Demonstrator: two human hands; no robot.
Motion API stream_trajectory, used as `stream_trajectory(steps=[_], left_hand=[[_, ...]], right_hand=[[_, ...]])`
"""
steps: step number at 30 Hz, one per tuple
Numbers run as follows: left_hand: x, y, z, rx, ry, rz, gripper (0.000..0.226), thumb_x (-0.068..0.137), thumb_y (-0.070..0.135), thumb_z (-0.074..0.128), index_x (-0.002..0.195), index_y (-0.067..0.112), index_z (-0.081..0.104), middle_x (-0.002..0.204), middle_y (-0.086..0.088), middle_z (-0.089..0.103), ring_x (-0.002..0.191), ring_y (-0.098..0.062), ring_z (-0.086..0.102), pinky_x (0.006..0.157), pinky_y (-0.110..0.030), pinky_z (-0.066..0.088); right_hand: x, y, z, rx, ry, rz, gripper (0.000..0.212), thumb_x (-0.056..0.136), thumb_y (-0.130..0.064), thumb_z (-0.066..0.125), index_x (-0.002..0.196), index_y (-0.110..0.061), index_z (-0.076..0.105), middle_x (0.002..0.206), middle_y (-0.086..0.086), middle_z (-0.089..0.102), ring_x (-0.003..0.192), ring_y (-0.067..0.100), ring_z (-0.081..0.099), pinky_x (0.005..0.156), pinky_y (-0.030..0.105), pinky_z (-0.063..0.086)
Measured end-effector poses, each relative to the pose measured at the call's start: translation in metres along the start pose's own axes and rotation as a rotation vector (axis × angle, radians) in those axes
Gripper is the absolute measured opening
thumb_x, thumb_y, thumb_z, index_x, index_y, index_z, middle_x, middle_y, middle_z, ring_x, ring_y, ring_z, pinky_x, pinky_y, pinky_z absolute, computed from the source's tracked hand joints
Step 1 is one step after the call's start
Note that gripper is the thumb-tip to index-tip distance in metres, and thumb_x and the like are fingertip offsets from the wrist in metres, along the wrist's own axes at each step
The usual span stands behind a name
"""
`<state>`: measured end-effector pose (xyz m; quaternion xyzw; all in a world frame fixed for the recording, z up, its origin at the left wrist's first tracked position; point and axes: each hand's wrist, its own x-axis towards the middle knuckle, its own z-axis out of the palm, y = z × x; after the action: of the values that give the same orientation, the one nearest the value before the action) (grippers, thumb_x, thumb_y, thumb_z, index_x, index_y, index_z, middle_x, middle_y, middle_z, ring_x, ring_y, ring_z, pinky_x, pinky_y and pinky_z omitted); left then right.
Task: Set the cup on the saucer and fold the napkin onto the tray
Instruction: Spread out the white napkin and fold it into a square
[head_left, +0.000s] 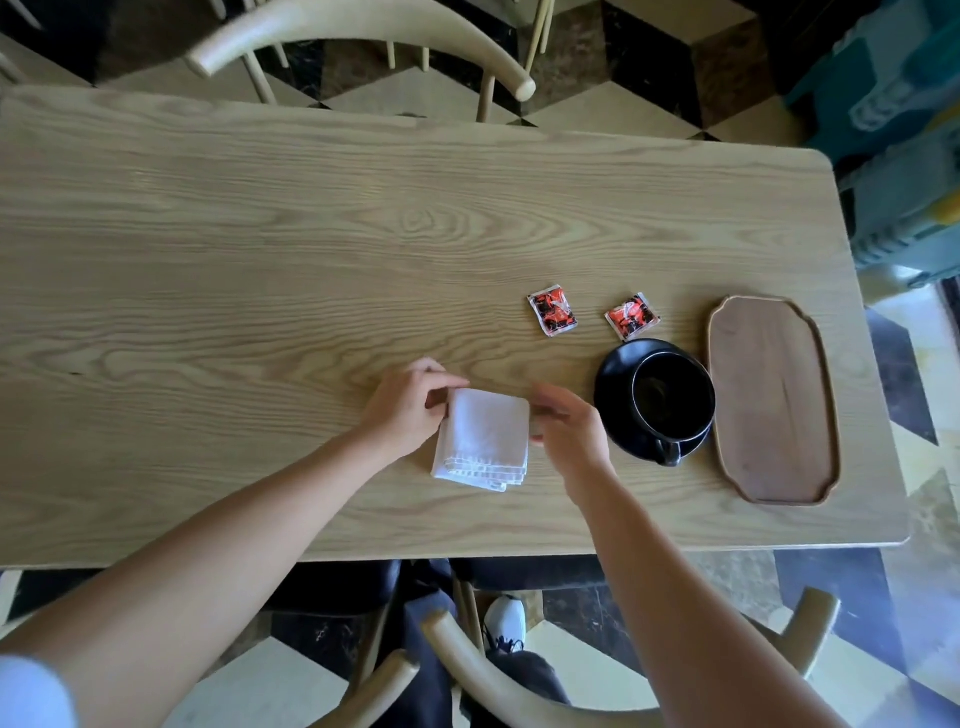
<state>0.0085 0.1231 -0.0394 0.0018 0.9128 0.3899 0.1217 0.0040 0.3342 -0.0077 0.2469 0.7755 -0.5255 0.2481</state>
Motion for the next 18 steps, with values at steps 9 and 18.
stream_trajectory(steps=[9, 18], left_hand=[[0.003, 0.0, -0.001, -0.261, 0.188, -0.038, 0.034, 0.079, -0.006, 0.053, 0.084, 0.019, 0.076, 0.081, 0.01, 0.075, 0.077, -0.013, 0.07, 0.068, -0.036, 0.054], [0.01, 0.007, -0.005, -0.653, 0.073, -0.377, 0.019, 0.09, 0.036, 0.053, 0.087, 0.029, 0.07, 0.085, 0.001, 0.076, 0.084, -0.019, 0.071, 0.086, -0.04, 0.056]], right_hand=[[0.001, -0.025, 0.009, 0.09, -0.123, 0.102, 0.019, 0.092, -0.02, 0.053, 0.089, -0.015, 0.072, 0.079, 0.007, 0.07, 0.06, 0.021, 0.067, 0.063, 0.034, 0.055], [0.004, -0.014, 0.022, -0.045, -0.085, -0.007, 0.031, 0.062, -0.039, 0.075, 0.093, -0.033, 0.078, 0.087, -0.002, 0.077, 0.088, 0.021, 0.072, 0.082, 0.048, 0.059]])
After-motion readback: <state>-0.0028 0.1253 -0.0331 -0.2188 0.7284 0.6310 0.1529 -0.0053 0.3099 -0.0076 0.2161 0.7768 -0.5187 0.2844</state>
